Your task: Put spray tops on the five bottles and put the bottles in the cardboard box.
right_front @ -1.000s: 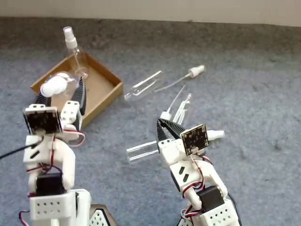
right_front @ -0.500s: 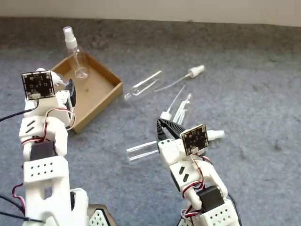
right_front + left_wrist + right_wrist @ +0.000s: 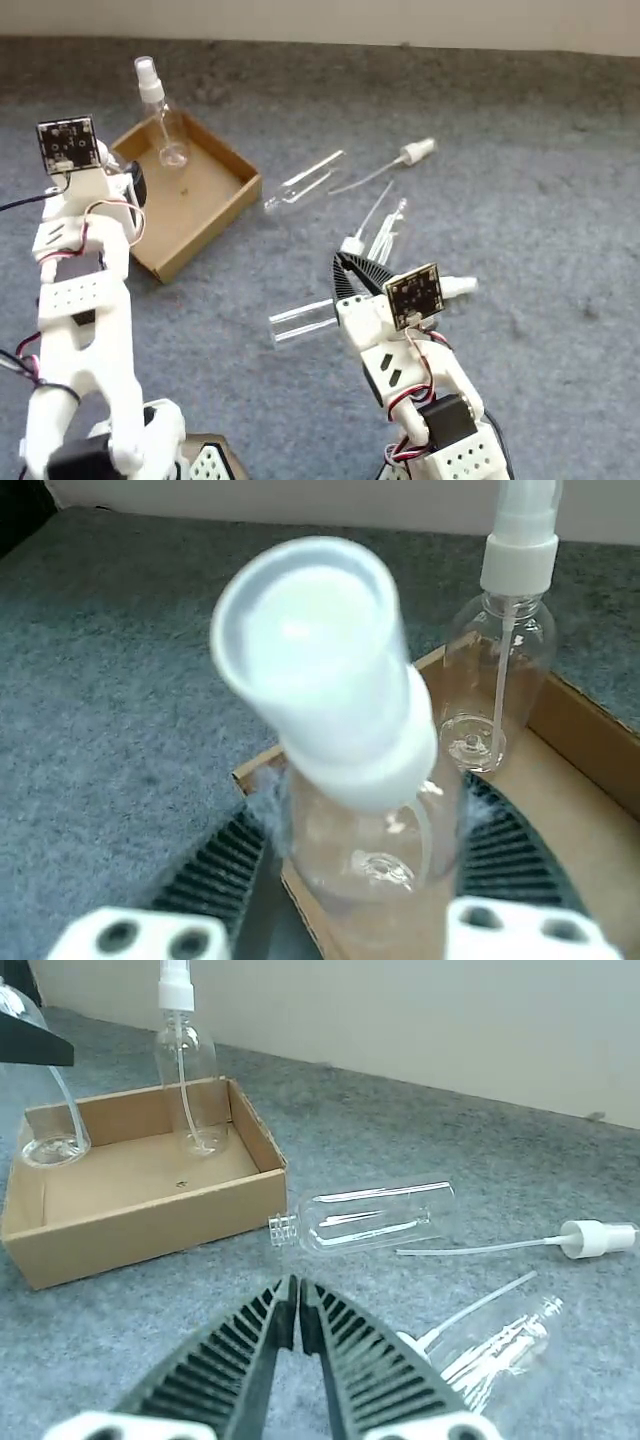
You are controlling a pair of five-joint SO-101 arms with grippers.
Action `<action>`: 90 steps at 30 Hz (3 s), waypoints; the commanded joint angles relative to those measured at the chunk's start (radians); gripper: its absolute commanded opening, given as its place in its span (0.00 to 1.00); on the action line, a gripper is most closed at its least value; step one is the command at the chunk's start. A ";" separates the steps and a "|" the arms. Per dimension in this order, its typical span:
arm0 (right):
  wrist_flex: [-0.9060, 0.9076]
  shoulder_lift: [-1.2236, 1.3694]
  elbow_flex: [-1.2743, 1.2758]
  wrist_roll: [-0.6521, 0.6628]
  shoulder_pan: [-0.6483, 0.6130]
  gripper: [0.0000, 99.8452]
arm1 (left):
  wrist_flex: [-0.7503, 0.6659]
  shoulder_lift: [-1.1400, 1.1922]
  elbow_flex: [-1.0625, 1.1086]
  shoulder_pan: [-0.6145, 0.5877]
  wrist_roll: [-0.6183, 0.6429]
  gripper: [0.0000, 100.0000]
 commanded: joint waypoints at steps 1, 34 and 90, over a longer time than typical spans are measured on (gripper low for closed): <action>0.002 0.001 0.136 0.011 0.013 0.00 | -0.077 0.076 -0.113 -0.018 -0.005 0.09; 0.002 0.001 0.136 0.011 0.013 0.00 | -0.419 0.588 -0.321 -0.102 -0.003 0.09; 0.028 -0.001 0.134 0.012 0.013 0.00 | -0.448 0.579 -0.196 -0.096 -0.005 0.26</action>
